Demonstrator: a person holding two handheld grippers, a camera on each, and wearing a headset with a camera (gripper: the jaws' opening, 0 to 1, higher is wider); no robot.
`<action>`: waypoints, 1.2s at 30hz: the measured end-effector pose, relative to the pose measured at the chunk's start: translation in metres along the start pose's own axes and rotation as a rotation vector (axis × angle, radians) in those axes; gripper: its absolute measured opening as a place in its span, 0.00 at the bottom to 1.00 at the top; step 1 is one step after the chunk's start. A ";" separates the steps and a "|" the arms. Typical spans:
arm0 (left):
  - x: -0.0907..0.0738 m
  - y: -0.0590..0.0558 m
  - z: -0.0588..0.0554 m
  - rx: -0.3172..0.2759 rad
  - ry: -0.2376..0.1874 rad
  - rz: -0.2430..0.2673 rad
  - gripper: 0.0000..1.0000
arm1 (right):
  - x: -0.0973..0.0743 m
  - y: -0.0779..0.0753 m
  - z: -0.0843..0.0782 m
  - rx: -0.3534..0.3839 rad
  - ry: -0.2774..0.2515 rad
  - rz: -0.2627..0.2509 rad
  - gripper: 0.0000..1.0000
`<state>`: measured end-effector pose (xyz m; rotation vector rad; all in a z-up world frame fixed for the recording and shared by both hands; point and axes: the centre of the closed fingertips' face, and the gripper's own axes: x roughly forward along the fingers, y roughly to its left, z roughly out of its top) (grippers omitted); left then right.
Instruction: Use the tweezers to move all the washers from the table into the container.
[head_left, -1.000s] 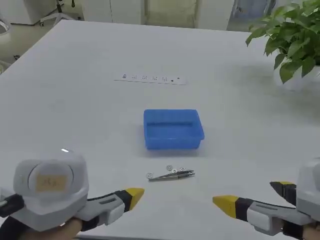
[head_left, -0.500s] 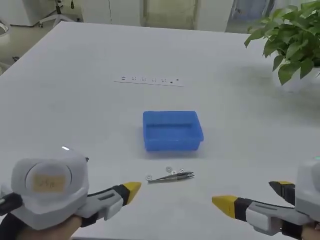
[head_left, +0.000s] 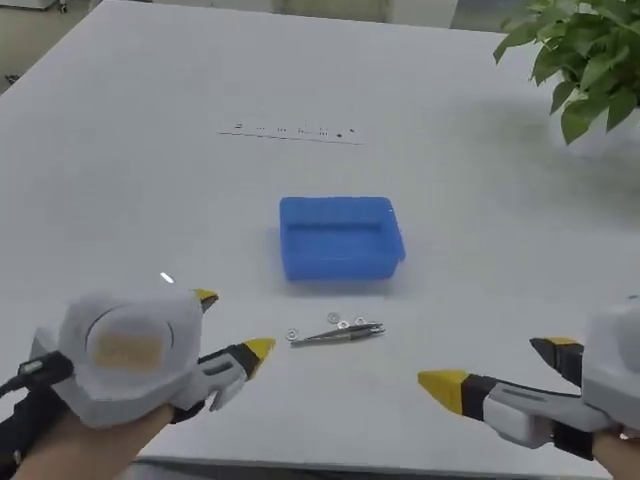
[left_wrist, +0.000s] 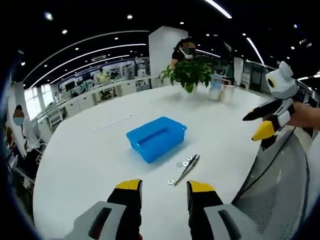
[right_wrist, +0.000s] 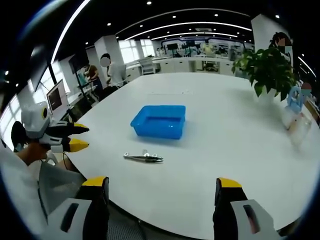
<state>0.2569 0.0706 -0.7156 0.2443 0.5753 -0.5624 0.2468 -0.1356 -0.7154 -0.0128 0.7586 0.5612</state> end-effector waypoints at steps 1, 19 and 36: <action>0.005 -0.001 -0.001 0.016 0.006 -0.015 0.26 | 0.002 0.000 0.000 -0.001 0.003 0.001 0.85; 0.082 -0.021 -0.036 0.230 0.185 -0.247 0.01 | 0.033 0.006 0.000 0.005 0.055 0.045 0.83; 0.107 -0.026 -0.057 0.301 0.258 -0.323 0.00 | 0.043 0.005 -0.001 0.004 0.086 0.060 0.82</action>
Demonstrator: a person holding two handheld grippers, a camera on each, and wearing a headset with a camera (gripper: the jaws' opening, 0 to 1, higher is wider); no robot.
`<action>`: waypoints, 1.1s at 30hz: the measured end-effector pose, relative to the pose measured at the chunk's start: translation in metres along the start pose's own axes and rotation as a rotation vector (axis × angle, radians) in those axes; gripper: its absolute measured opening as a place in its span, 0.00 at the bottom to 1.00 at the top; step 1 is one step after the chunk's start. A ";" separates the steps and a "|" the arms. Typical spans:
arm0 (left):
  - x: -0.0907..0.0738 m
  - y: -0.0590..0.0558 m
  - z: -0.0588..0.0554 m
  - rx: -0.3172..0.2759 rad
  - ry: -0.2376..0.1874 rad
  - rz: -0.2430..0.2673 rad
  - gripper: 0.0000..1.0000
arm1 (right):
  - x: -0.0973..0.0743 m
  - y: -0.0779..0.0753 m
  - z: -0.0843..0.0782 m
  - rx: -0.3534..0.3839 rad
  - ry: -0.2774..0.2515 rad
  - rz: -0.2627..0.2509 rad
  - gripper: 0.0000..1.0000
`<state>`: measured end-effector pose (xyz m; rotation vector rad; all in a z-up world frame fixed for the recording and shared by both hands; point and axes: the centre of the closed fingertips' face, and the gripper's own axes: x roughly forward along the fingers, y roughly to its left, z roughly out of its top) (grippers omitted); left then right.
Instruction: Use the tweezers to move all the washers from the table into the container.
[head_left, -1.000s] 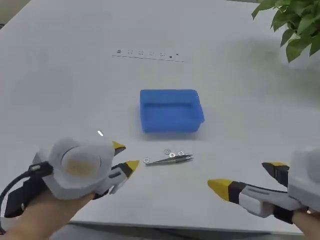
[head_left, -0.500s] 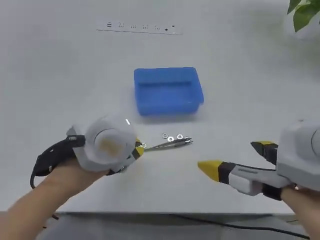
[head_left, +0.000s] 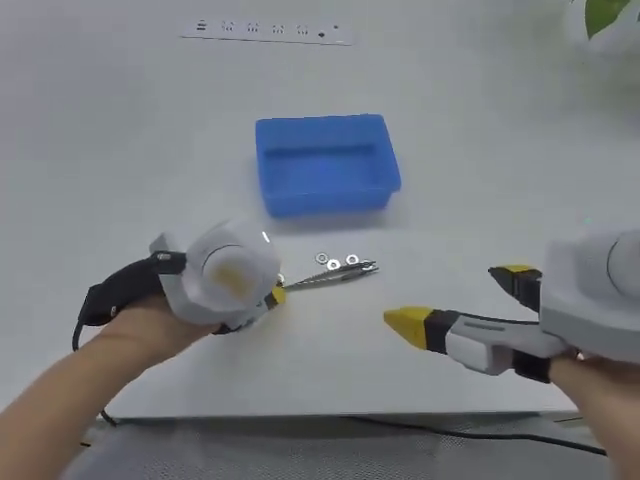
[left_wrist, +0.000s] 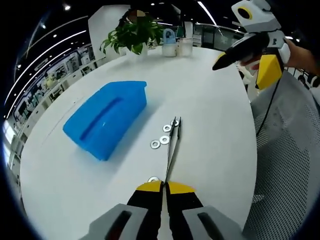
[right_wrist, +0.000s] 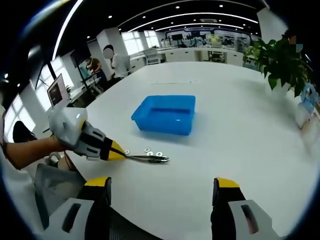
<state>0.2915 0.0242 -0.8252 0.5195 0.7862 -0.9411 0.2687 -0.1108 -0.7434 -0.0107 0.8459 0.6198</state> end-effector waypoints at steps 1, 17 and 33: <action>0.001 -0.002 -0.001 0.015 0.007 -0.015 0.00 | 0.001 0.001 0.000 0.001 0.003 0.005 0.82; -0.045 -0.021 0.040 0.148 -0.094 -0.010 0.00 | 0.034 0.048 0.005 -0.161 0.019 0.176 0.46; -0.076 -0.035 0.095 0.150 -0.225 -0.005 0.00 | 0.065 0.072 0.013 -0.499 0.033 0.212 0.15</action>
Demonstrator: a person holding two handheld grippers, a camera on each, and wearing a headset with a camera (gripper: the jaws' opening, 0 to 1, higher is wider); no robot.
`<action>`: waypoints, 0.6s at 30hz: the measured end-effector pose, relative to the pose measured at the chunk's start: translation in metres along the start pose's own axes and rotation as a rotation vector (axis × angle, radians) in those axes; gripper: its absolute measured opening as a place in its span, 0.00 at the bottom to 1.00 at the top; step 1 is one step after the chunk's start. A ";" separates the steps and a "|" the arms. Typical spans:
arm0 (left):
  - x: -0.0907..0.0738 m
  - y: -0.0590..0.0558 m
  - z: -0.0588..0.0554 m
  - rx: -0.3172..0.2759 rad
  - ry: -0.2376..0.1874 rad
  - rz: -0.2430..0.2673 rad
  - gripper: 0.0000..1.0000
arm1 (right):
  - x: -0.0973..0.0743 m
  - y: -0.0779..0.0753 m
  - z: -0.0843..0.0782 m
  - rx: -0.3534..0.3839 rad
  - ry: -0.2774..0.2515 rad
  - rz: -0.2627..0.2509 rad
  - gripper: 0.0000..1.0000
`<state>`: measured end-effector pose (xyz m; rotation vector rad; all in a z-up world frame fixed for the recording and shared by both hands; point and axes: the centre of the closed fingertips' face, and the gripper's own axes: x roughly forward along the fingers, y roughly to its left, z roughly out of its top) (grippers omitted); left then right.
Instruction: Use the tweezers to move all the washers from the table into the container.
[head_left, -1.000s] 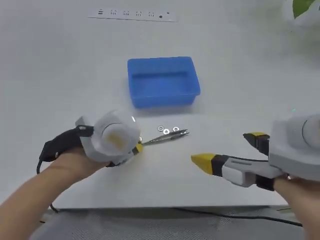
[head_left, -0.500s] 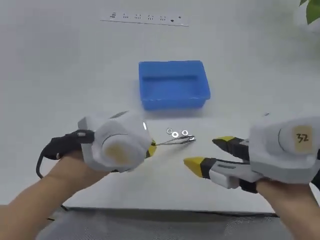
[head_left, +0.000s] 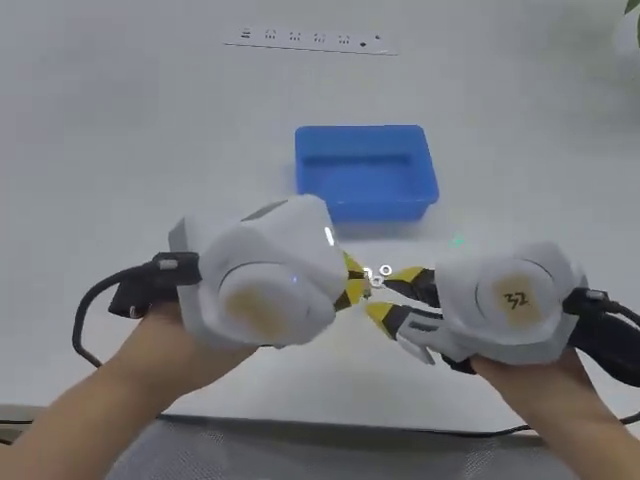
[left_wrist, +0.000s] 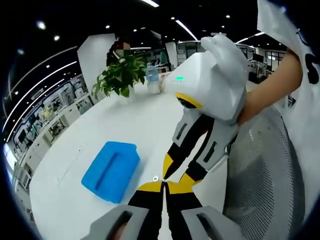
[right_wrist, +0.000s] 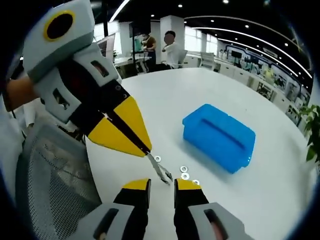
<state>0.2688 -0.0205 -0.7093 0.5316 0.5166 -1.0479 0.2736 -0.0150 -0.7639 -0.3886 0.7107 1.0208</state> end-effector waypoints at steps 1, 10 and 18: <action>-0.001 -0.001 0.002 0.004 -0.004 -0.001 0.00 | 0.002 0.003 0.002 -0.006 0.000 0.010 0.14; -0.014 -0.004 0.013 0.000 -0.043 -0.020 0.00 | 0.008 0.020 0.025 -0.012 -0.061 0.078 0.14; -0.026 -0.003 0.023 -0.004 -0.087 0.021 0.00 | 0.007 0.018 0.036 -0.033 -0.093 0.086 0.05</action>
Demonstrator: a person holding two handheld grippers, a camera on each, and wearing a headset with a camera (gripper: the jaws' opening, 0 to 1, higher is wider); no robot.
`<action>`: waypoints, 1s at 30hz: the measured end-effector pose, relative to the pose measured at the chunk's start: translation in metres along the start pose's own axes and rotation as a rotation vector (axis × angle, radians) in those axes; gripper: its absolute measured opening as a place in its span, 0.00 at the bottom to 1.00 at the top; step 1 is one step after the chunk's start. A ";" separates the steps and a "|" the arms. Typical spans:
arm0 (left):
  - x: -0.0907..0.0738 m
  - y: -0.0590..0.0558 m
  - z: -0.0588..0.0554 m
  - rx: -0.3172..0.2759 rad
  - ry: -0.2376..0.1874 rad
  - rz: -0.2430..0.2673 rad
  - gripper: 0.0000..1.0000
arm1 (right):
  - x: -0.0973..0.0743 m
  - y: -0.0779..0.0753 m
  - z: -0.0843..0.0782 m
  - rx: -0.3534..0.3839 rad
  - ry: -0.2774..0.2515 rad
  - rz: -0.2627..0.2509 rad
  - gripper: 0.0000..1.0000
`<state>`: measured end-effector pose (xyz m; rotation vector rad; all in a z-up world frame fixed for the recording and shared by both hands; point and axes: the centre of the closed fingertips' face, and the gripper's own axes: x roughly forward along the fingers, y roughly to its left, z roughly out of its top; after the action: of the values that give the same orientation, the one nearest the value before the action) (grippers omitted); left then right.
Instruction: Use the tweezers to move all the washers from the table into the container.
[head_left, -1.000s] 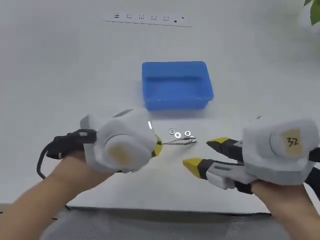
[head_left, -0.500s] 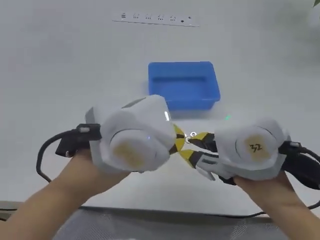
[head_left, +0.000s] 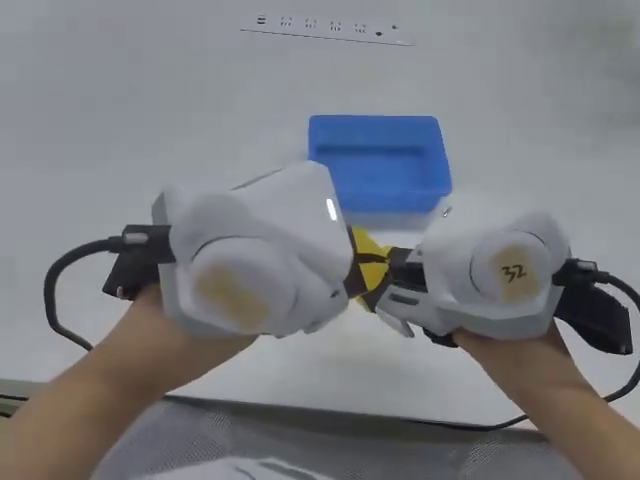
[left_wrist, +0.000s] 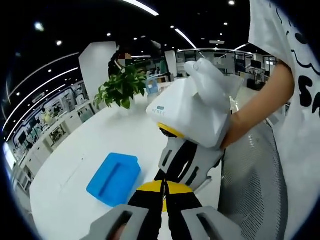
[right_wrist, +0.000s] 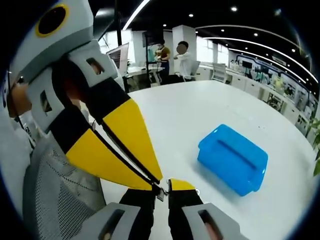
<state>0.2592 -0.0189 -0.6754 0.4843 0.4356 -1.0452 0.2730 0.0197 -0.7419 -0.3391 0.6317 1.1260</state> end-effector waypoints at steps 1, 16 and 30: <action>0.000 0.001 0.000 -0.009 -0.005 0.006 0.00 | 0.000 0.000 0.000 0.000 -0.001 0.000 0.05; -0.035 0.022 -0.059 -0.372 0.025 0.297 0.24 | 0.015 -0.018 0.009 0.135 -0.037 0.017 0.04; -0.047 0.042 -0.051 -0.461 -0.054 0.341 0.20 | 0.026 -0.006 0.025 0.090 -0.046 0.034 0.03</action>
<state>0.2699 0.0613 -0.6838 0.1095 0.5084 -0.6003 0.2935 0.0498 -0.7384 -0.2261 0.6475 1.1308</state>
